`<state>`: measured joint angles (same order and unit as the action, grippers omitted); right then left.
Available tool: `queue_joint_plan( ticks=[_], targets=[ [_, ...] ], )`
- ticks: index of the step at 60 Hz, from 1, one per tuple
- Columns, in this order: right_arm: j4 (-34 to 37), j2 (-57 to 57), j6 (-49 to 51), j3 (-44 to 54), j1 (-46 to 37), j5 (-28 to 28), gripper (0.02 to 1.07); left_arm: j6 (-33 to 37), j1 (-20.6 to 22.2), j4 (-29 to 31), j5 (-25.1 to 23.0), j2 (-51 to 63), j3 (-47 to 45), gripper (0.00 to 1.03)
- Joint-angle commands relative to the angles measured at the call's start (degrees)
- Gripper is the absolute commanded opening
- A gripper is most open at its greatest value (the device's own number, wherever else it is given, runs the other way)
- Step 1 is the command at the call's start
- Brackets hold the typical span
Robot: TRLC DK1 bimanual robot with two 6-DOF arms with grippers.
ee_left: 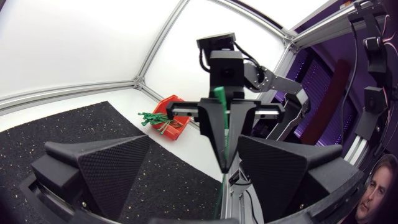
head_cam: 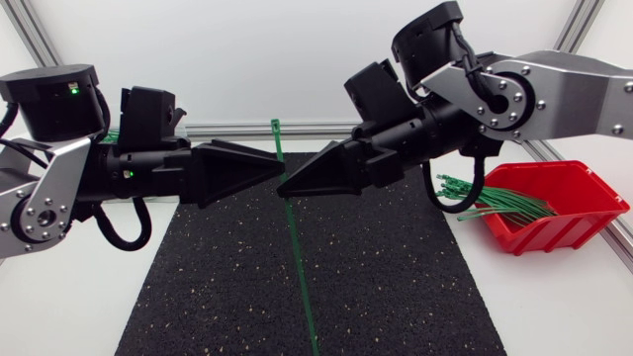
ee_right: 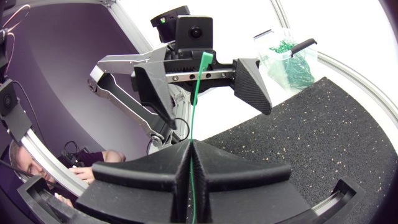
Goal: Take a green cable tie from the red box, thread the tail through the head to close it, then place it in the transparent bin on the left.
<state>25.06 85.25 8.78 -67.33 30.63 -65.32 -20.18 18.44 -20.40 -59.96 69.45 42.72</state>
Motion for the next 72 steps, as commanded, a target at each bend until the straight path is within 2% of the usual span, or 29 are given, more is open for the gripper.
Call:
queue_joint_plan(
  ticks=[1, 19, 34, 48, 53, 61, 66, 70, 72],
  targets=[
    [-0.5, 3.7, -2.2, -2.0, 0.2, -1.0, 0.08, -4.3, -0.9, -2.9, -2.1, 1.0, -1.2, 0.99],
    [-3.0, 7.6, -2.4, -1.8, 0.5, -2.5, 0.08, -8.3, -3.5, -6.3, -6.0, 2.6, -3.2, 0.99],
    [-5.2, 7.6, -2.5, 0.5, 0.2, -2.6, 0.08, -10.6, -3.0, -8.9, -6.3, 3.9, -4.6, 0.98],
    [-5.9, 8.1, -2.6, 1.0, -0.3, -2.5, 0.08, -18.0, -1.6, -14.2, -5.8, 6.3, -2.6, 0.96],
    [-6.2, 8.1, -2.6, 1.0, -0.5, -2.6, 0.08, -20.1, -1.5, -15.7, -5.4, 6.4, -2.6, 0.92],
    [-6.3, 7.8, -2.6, 1.2, -1.0, -3.0, 0.08, -21.5, -1.9, -16.7, -5.2, 6.4, -2.5, 0.91],
    [-6.4, 7.6, -2.6, 1.5, -1.5, -3.2, 0.08, -21.9, -2.2, -17.1, -4.5, 6.8, -2.4, 0.83],
    [-6.4, 7.5, -2.6, 1.6, -1.9, -3.3, 0.08, -22.2, -2.3, -17.5, -4.3, 7.4, -2.1, 0.82],
    [-6.4, 7.5, -2.6, 1.6, -2.2, -3.5, 0.08, -22.2, -2.3, -17.7, -4.1, 7.5, -2.1, 0.79]
  ],
)
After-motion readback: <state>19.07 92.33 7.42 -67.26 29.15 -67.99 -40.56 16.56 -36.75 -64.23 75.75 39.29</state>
